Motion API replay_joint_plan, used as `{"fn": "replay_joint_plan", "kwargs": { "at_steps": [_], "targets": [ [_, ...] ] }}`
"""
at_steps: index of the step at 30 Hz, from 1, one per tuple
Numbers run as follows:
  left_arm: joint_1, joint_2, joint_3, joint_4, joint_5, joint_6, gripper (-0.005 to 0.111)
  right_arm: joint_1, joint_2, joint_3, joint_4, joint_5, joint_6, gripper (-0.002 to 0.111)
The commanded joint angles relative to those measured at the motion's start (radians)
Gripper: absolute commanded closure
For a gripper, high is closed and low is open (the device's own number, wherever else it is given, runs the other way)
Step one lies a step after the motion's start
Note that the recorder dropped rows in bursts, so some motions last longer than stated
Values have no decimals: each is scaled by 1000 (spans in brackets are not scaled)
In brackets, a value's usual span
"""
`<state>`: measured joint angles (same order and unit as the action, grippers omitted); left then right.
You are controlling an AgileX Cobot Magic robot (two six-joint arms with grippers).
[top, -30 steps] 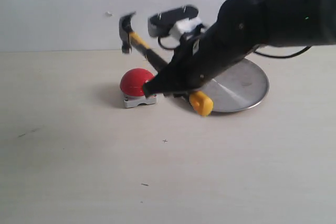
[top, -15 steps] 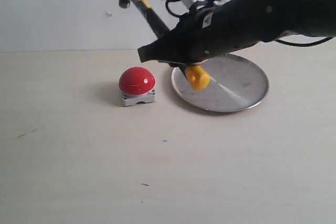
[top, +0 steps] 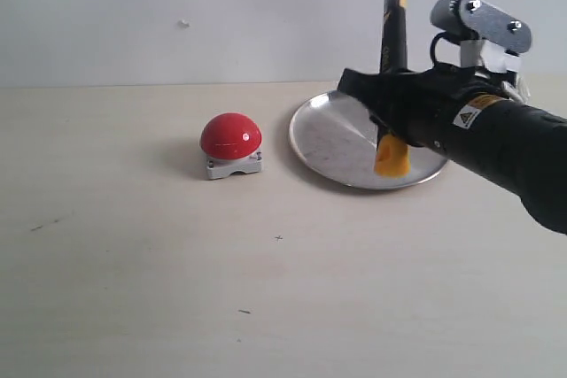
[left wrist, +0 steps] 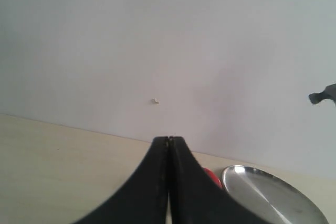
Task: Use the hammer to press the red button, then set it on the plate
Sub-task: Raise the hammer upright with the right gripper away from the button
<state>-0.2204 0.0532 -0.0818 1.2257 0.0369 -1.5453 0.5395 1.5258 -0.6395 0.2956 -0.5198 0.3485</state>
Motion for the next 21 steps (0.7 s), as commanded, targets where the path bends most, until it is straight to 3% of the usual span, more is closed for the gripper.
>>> {"fn": "replay_joint_plan", "kwargs": {
  "at_steps": [1, 8, 14, 21],
  "targets": [
    [1, -6, 3, 1, 3, 1, 107, -30, -7, -3, -171, -277, 231, 108],
    [1, -6, 3, 1, 3, 1, 107, -219, 49, -40, -780, -277, 781, 108],
    [1, -6, 3, 1, 3, 1, 107, -363, 74, -40, -1136, -258, 984, 108],
    [1, -6, 3, 1, 3, 1, 107, -462, 109, -60, -1338, -258, 1093, 108]
  ]
}}
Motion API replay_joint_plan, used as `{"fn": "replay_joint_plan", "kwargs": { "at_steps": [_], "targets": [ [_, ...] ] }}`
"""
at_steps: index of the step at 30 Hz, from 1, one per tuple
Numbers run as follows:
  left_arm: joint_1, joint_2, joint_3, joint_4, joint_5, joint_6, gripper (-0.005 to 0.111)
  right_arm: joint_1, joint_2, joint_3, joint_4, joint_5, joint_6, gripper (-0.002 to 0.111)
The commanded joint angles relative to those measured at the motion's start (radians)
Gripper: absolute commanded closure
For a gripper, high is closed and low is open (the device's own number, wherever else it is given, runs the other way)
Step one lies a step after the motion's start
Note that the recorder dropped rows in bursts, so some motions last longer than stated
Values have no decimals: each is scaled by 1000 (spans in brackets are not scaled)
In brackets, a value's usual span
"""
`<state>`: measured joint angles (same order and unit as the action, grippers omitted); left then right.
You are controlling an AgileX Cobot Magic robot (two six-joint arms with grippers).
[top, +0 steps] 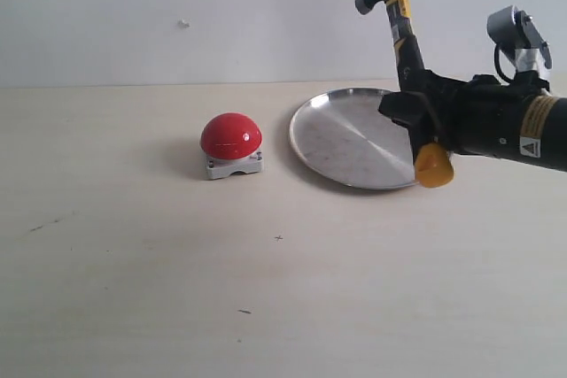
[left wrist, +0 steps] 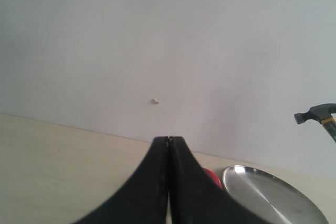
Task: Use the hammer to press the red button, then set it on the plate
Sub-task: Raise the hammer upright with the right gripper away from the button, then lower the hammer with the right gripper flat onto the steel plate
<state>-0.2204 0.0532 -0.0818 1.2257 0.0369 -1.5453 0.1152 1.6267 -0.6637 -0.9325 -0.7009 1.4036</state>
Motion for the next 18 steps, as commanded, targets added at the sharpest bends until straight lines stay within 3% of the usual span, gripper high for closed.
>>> {"fn": "replay_joint_plan", "kwargs": {
  "at_steps": [1, 6, 18],
  "targets": [
    [1, -6, 3, 1, 3, 1, 107, -43, 21, -55, -173, -77, 84, 108],
    [1, -6, 3, 1, 3, 1, 107, -48, 75, -167, -440, -88, 290, 108],
    [1, -6, 3, 1, 3, 1, 107, -48, 142, -213, -382, -50, 263, 108]
  ]
}}
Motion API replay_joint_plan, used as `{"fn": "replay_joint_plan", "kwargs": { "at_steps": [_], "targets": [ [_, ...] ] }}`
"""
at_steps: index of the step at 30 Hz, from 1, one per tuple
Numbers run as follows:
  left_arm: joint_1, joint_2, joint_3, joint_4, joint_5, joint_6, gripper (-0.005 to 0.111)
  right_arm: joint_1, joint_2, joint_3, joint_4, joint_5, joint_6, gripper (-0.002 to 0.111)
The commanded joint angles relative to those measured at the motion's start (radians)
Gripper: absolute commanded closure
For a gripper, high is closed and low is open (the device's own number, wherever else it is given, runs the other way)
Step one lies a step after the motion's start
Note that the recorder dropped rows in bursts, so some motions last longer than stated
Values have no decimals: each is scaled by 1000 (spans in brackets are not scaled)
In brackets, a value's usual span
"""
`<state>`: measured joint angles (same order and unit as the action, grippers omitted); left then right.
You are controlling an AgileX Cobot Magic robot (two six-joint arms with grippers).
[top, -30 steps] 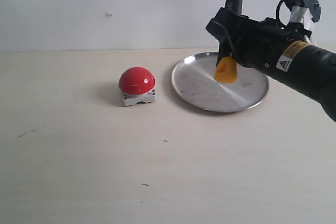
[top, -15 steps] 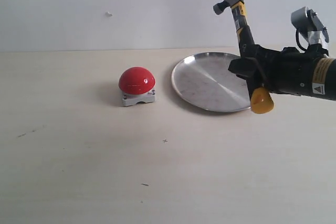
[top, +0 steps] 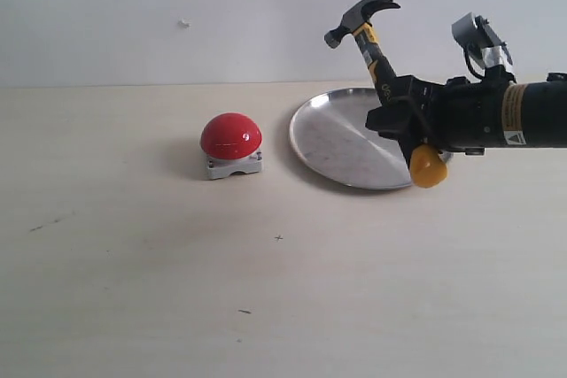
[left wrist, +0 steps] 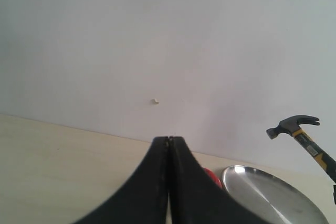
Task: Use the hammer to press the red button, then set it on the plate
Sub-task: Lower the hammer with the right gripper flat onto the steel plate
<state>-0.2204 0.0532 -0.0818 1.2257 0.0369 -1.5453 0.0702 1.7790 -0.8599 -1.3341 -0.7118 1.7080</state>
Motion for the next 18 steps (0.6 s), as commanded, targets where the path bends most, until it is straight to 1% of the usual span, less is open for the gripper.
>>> {"fn": "replay_joint_plan", "kwargs": {
  "at_steps": [1, 2, 3, 5, 7, 9, 11, 13, 18],
  "targets": [
    [1, -6, 3, 1, 3, 1, 107, 0, -8, -17, 2, -39, -41, 108],
    [1, -6, 3, 1, 3, 1, 107, 0, -8, -17, -60, -43, -39, 108],
    [1, -6, 3, 1, 3, 1, 107, 0, -8, -17, -60, -34, -39, 108],
    [1, -6, 3, 1, 3, 1, 107, 0, -8, -17, 29, 37, -31, 108],
    [1, -6, 3, 1, 3, 1, 107, 0, 6, -29, 66, 80, -31, 108],
    [1, -6, 3, 1, 3, 1, 107, -4, 60, -67, 76, 64, -31, 108],
    [1, -6, 3, 1, 3, 1, 107, -4, 124, -105, 127, 33, -35, 108],
    [1, -6, 3, 1, 3, 1, 107, -4, 180, -152, 131, 8, -38, 108],
    [1, -6, 3, 1, 3, 1, 107, -4, 255, -212, 132, 7, -12, 108]
  ]
}}
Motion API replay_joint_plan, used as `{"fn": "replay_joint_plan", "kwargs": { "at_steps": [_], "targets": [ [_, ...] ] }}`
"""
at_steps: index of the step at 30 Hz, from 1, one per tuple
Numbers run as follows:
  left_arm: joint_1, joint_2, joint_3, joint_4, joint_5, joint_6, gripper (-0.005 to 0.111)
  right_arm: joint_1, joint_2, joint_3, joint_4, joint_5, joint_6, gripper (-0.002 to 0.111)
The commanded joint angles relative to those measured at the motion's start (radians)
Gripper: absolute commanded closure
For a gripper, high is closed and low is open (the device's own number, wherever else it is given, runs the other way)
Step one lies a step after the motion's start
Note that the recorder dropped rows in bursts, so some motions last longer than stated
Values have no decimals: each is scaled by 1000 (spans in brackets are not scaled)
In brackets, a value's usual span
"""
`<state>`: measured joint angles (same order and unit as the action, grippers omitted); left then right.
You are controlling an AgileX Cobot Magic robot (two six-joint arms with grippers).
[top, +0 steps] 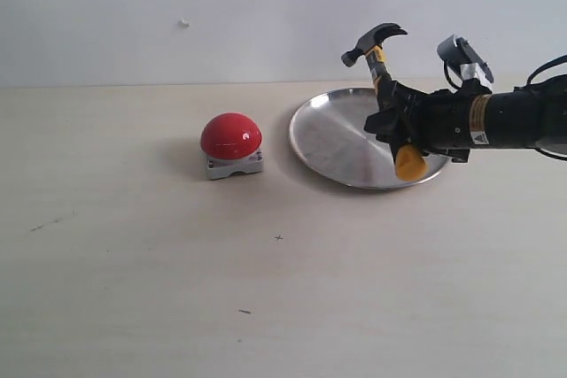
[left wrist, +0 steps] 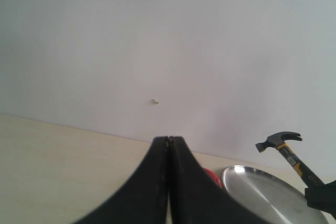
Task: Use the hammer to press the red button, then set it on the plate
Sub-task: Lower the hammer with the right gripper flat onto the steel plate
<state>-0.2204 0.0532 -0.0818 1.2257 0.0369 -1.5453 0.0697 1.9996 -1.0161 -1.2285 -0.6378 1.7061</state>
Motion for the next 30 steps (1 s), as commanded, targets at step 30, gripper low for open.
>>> {"fn": "replay_joint_plan", "kwargs": {
  "at_steps": [30],
  "targets": [
    [1, -6, 3, 1, 3, 1, 107, 0, 284, -309, 17, -41, 78, 108]
  ]
}}
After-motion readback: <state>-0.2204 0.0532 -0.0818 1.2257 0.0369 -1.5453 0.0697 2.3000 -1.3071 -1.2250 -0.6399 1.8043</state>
